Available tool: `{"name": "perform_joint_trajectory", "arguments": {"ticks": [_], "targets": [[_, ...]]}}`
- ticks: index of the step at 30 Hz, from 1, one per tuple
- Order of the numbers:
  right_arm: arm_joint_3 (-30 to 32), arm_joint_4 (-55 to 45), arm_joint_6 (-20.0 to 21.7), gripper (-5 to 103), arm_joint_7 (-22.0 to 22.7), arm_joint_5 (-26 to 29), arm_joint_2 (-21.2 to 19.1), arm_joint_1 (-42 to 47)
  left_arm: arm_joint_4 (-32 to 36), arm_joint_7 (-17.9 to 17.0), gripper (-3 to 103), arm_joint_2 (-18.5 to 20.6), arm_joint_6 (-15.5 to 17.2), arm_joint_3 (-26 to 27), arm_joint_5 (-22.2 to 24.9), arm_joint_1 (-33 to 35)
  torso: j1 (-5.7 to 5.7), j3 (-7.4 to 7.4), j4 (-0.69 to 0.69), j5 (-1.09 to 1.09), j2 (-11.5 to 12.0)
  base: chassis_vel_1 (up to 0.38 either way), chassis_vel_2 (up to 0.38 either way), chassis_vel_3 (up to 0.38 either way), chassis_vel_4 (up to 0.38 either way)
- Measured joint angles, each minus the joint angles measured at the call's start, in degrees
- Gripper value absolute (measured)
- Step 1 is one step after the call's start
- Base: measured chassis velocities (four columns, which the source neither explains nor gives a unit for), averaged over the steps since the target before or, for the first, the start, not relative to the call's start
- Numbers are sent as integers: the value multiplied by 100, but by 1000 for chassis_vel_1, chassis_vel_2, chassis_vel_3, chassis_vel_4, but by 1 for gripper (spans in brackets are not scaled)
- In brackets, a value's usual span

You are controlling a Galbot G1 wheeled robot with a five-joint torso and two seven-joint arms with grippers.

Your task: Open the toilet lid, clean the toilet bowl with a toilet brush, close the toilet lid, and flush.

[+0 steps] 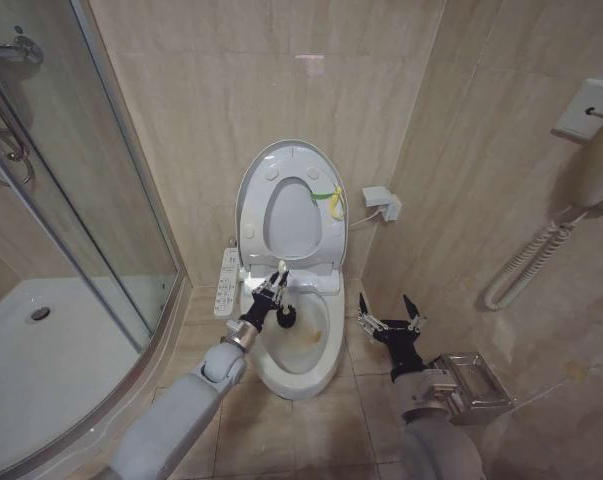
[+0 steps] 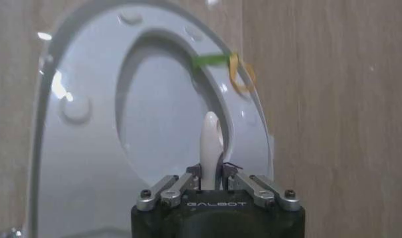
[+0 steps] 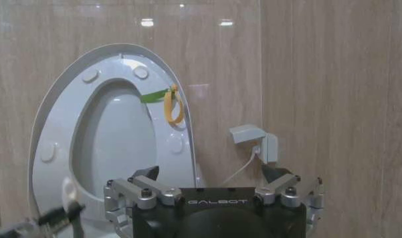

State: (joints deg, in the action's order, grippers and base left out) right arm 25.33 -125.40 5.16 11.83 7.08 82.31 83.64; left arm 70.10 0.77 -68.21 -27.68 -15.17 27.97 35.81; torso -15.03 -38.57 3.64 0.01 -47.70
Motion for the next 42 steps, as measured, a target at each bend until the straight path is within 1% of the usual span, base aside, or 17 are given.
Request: {"name": "perform_joint_trajectory", "arguments": {"ticks": [1, 4, 5, 8, 9, 13, 14, 16, 17, 20, 22, 26, 35, 39, 42], "targets": [[0, 0, 0, 100, 0, 0, 0, 0, 0, 0, 19, 0, 0, 0, 0, 0, 0, 0, 0, 0, 0, 0, 0, 0, 0], [0, 0, 0, 100, 0, -1, 0, 0, -497, 92, 19, -131, -154, -258, 6, -220, 0, 0, 0, 0, 0, 0, 0, 0, 0], [0, 0, 0, 100, 0, -1, 0, 0, -497, 92, 19, -131, -154, -258, 6, -220, 0, 0, 0, 0, 0, 0, 0, 0, 0], [0, 0, 0, 100, 0, 0, 0, 0, -930, 171, 19, -281, -282, -438, 11, -390, 0, 0, 1, 0, 0, 0, 0, 0, 0], [0, 0, 0, 100, 0, 0, 0, 0, -930, 171, 19, -281, -282, -438, 11, -390, 0, 0, 1, 0, 0, 0, 0, 0, 0], [0, 0, 0, 100, 0, 0, 0, 0, -1505, 341, 19, -432, -441, -575, 4, -535, 0, 0, 0, 0, 0, 0, 0, 0, 0], [0, 0, 0, 100, 0, 0, 0, 0, -1505, 341, 19, -432, -441, -575, 4, -535, 0, 0, 0, 0, 0, 0, 0, 0, 0], [0, 0, 0, 100, 0, 0, 0, 0, -1787, 427, 19, -510, -516, -616, -1, -596, 0, 0, 0, 0, 0, 0, 0, 0, 0], [0, 0, 0, 100, 0, 0, 0, 0, -1787, 427, 19, -510, -516, -616, -1, -596, 0, 0, 0, 0, 0, 0, 0, 0, 0], [0, 0, 0, 100, 0, 0, 0, 0, -2110, 557, 19, -623, -600, -650, -11, -654, 0, 0, 1, -1, 0, 0, 0, 0, 0], [0, 0, 0, 100, 0, 0, 0, 0, -2159, 583, 19, -641, -611, -655, -13, -658, 0, 1, 1, -1, 0, 0, 0, 0, 0], [0, 0, 0, 100, 0, 0, 0, 0, -2535, 679, 19, -764, -726, -637, -197, -687, 0, 0, 1, -1, 0, 0, 0, 0, 0], [0, 0, 0, 100, 0, 0, 0, 0, -2701, 761, 19, -828, -713, -589, -219, -720, 0, 1, 0, -1, 0, 0, 0, 0, 0], [0, 0, 0, 100, 0, 0, 0, 0, -2736, 813, 19, -868, -601, -574, -227, -717, 0, 1, 1, 0, 0, 0, 0, 0, 0], [0, 0, 0, 100, 0, 0, 0, 0, -2745, 823, 19, -880, -577, -550, -278, -687, 0, 0, 0, -1, 0, 0, 0, 0, 0]]}}
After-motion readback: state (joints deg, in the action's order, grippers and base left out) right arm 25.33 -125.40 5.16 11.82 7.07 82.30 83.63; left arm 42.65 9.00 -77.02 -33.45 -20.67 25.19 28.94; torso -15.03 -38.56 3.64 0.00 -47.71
